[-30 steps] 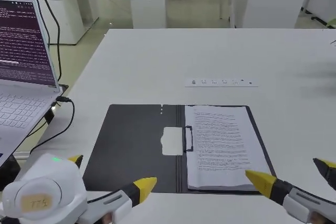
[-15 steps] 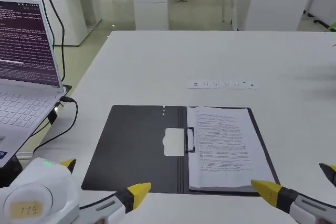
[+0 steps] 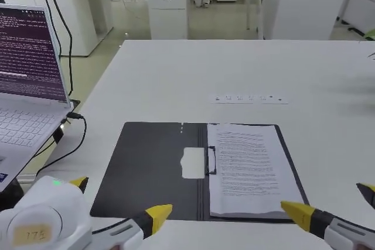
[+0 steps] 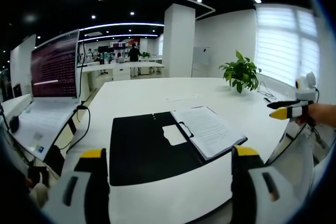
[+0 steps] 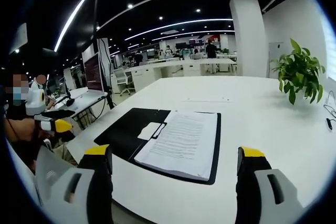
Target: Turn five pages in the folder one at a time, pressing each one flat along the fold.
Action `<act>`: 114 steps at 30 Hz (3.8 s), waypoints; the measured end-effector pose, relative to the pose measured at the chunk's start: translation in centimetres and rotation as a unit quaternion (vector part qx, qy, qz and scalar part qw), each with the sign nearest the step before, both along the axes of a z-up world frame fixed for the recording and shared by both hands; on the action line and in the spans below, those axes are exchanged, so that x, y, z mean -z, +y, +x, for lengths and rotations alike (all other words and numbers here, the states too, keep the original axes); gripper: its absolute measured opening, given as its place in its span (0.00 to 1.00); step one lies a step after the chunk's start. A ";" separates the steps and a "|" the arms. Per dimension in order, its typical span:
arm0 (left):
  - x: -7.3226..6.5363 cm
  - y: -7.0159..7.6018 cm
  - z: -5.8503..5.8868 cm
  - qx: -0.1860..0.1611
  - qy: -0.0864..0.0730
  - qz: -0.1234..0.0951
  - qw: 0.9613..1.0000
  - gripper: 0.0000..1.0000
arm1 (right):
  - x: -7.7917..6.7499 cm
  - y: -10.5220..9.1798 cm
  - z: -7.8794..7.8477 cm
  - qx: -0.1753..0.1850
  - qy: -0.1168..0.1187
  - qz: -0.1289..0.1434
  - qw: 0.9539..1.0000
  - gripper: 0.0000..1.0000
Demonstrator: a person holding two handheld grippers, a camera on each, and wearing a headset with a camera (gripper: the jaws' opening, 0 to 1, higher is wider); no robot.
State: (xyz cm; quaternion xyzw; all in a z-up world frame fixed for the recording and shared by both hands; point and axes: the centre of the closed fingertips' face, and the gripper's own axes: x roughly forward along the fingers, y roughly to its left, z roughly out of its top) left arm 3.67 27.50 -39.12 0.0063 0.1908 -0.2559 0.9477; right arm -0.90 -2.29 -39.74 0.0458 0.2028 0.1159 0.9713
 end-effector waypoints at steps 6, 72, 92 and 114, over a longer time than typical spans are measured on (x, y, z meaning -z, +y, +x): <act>-0.2 -1.1 0.1 0.009 -0.006 0.003 1.000 0.97 | 0.1 0.0 -0.1 0.003 -0.001 0.004 1.000 0.99; 9.3 -24.9 5.6 0.246 0.041 0.043 0.967 0.88 | 1.6 -0.3 -0.3 0.033 0.023 0.028 0.999 0.98; 12.7 -28.2 6.4 0.238 0.066 0.038 0.968 0.82 | 2.4 -0.8 0.4 0.048 0.035 0.036 0.998 0.97; 15.7 -28.6 5.9 0.247 0.038 0.092 0.964 0.64 | 3.4 -1.2 0.8 0.056 0.047 0.049 0.996 0.97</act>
